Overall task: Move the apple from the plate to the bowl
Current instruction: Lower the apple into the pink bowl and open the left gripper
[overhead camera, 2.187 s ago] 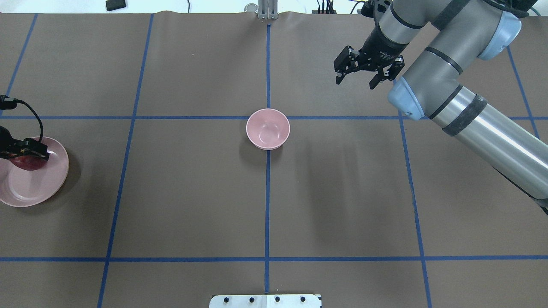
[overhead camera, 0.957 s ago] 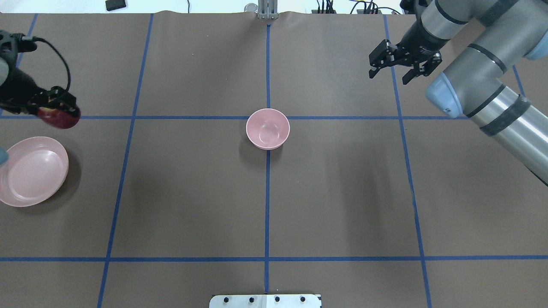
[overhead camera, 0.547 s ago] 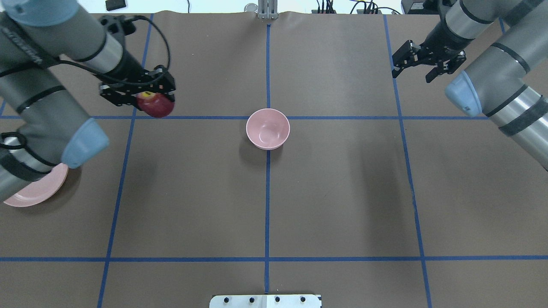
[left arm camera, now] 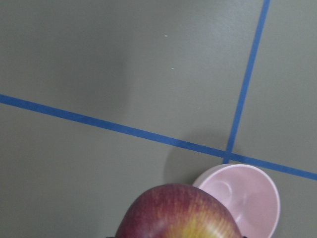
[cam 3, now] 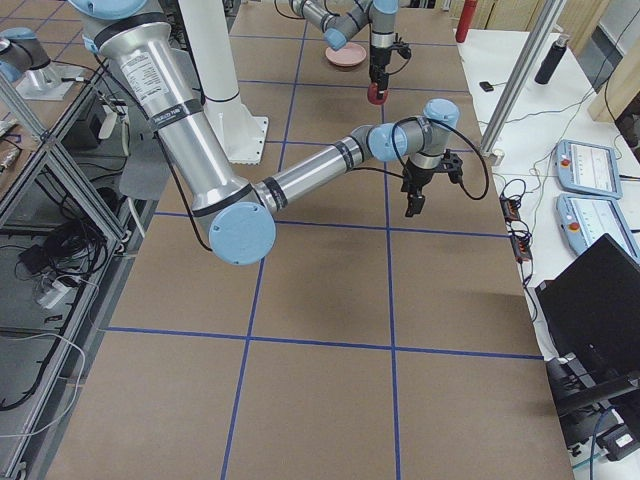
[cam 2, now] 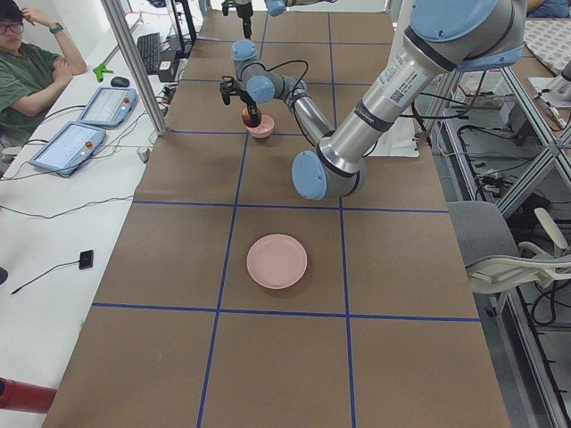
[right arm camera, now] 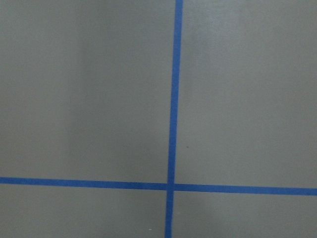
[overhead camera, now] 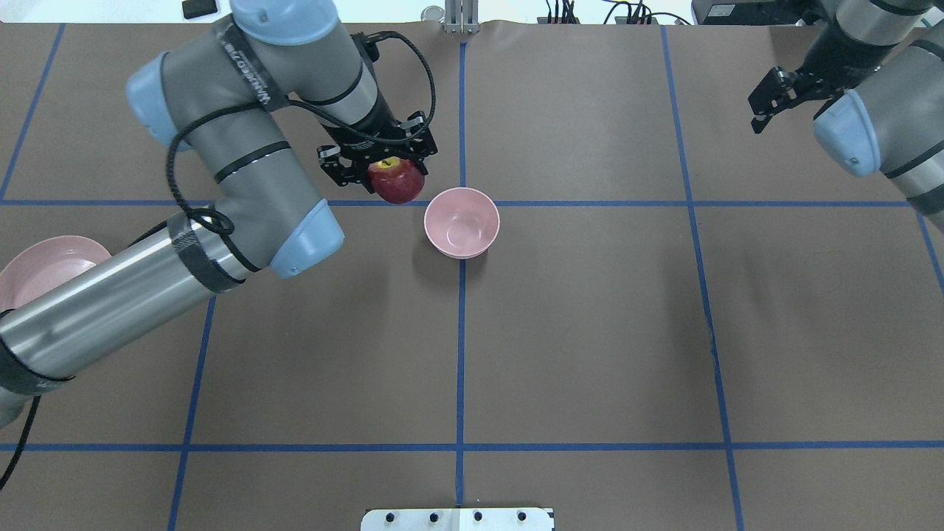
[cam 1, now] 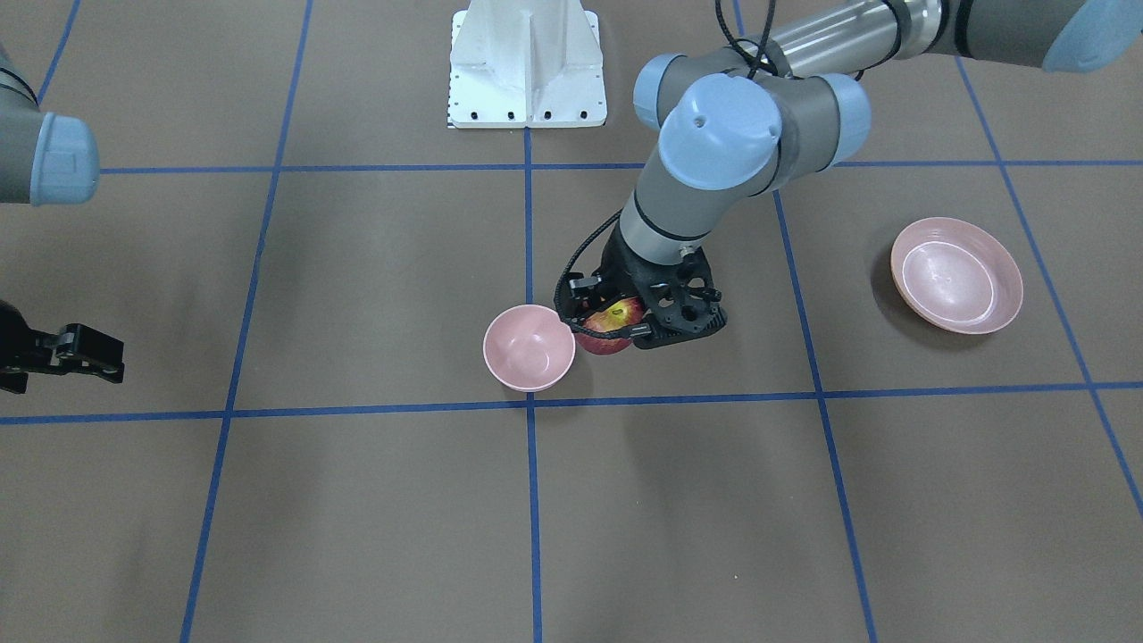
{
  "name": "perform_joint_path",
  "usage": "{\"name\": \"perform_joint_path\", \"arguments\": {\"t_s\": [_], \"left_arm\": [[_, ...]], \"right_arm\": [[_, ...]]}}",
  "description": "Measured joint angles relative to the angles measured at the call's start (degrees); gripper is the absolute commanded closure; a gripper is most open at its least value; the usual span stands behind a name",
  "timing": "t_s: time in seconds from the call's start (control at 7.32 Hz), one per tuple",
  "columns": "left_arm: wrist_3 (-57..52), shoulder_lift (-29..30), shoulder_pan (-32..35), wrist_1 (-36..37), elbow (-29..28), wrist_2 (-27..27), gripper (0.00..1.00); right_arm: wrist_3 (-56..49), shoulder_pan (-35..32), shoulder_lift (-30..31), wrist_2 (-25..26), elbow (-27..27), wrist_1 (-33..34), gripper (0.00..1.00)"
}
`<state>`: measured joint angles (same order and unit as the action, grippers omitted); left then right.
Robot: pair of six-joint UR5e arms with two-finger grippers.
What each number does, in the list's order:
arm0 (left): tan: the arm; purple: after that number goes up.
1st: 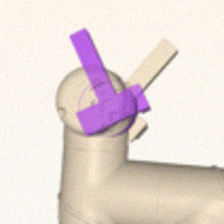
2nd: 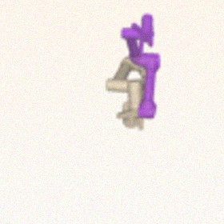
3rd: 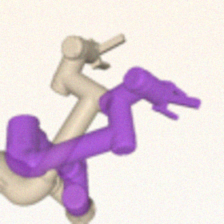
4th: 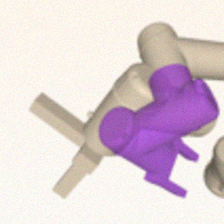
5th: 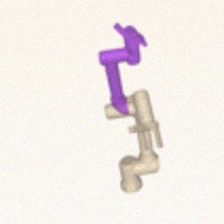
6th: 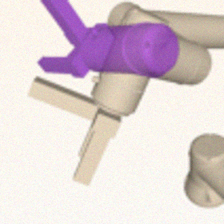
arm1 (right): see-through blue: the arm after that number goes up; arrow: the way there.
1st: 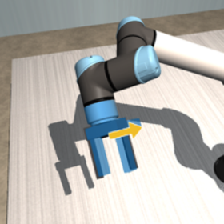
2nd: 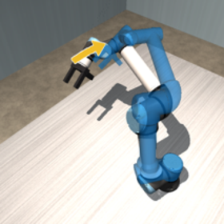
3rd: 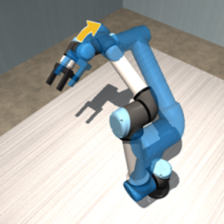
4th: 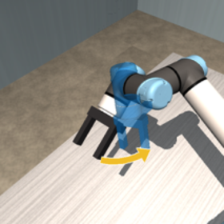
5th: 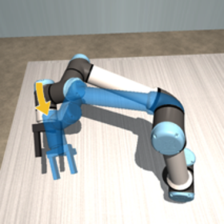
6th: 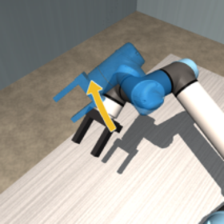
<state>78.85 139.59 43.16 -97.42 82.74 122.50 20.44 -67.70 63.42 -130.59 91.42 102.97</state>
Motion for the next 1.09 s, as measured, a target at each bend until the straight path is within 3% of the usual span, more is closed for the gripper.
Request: {"name": "perform_joint_path", "arguments": {"t_s": [0.27, 0.41, 1.09], "left_arm": [[3.26, 4.06, -2.22, -7.85, -9.36, -2.27, 1.0], [4.16, 4.79, -3.19, -9.61, -11.23, -2.95, 1.0], [6.5, 4.84, -6.36, -10.26, -12.02, -3.37, 1.0]], "right_arm": [[-3.91, -1.9, 2.31, 0.05, 0.47, 0.71, 0.0], [-4.02, -2.54, 2.65, -0.1, 0.67, 0.69, 0.0], [-4.37, -3.26, 5.48, 0.1, 3.33, 0.58, 0.0]]}}
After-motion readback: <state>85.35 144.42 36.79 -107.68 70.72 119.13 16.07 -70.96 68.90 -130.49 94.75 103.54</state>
